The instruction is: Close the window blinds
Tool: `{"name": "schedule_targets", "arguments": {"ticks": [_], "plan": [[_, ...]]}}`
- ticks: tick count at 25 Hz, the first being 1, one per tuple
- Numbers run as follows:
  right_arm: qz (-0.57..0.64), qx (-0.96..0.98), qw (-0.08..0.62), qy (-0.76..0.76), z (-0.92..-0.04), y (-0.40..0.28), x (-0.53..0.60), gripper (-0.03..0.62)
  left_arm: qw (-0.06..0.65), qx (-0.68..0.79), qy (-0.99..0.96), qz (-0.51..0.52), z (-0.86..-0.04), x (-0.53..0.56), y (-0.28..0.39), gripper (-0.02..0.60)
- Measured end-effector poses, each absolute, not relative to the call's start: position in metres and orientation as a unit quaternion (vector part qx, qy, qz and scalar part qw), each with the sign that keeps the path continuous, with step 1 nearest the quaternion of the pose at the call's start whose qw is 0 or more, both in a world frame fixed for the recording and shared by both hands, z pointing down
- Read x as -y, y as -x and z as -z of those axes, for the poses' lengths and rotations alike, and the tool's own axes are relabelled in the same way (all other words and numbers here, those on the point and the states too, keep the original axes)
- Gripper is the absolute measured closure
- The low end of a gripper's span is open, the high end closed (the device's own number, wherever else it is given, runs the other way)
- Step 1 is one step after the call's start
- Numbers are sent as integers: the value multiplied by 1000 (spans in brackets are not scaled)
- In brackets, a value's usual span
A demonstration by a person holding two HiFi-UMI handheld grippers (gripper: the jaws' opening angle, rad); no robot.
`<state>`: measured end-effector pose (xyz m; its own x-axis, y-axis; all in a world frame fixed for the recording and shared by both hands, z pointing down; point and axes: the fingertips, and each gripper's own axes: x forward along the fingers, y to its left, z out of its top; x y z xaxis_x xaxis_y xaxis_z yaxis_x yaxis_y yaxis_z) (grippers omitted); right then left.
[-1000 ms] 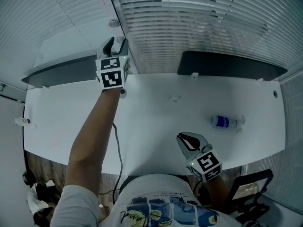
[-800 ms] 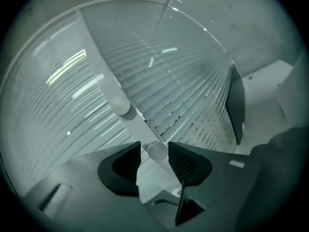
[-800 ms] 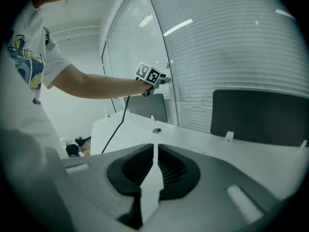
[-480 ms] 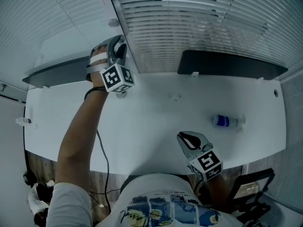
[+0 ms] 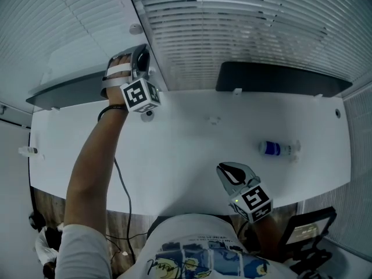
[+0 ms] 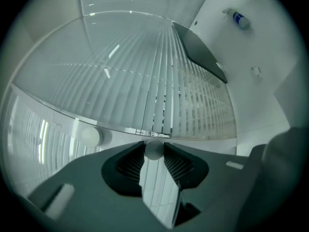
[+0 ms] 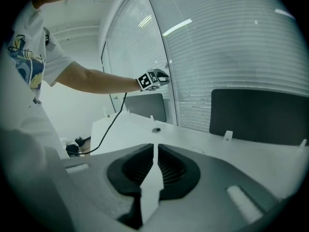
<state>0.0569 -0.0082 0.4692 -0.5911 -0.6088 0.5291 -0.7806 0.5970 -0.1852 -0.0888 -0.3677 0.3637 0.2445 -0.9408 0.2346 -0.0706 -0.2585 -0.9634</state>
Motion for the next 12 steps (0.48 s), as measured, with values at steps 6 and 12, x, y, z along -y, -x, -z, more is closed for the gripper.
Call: {"name": "schedule_targets", "arguments": {"ticks": [6, 12], "plan": [[-203, 869, 211, -399, -468, -56, 9, 577, 402, -443, 676, 430, -359, 369, 92, 457], [-205, 869, 212, -397, -469, -55, 8, 577, 322, -490, 714, 382, -356, 369, 94, 457]]}}
